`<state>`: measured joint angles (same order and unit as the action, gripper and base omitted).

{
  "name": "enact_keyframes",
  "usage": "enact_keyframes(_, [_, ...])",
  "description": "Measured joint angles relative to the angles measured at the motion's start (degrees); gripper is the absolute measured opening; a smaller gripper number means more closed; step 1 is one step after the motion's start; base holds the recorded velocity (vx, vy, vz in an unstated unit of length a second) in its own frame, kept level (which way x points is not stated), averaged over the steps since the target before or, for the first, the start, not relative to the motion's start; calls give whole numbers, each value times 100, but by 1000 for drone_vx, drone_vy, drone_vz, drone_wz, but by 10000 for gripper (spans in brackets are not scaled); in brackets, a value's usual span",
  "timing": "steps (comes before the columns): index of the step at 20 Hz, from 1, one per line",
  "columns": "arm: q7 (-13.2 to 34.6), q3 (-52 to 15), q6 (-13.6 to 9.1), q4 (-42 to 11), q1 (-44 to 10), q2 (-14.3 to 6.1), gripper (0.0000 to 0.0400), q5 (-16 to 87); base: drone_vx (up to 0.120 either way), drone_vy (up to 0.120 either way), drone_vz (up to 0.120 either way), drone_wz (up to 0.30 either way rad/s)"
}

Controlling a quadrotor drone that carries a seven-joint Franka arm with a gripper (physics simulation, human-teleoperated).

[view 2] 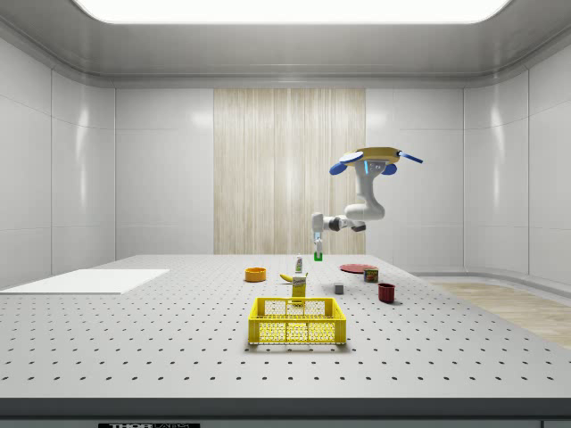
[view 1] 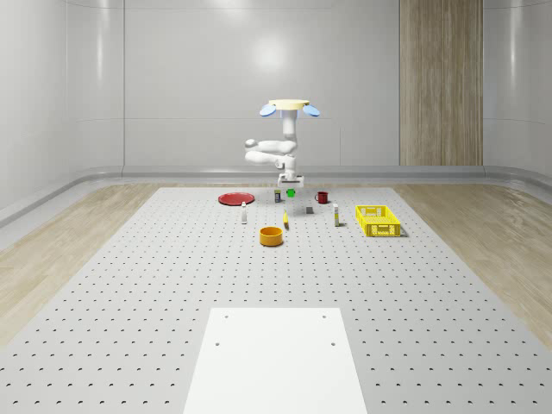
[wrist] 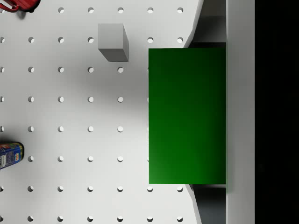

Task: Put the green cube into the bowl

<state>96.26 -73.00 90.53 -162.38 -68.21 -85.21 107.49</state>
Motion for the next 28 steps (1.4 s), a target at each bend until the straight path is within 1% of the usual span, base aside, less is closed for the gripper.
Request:
enact_keyframes(27, [26,-15,97,6,-33,-103,251,-44,120,-120,0,0])
enact_keyframes(28, [27,-15,100,6,-34,-107,251,-45,120,-40,0,0])
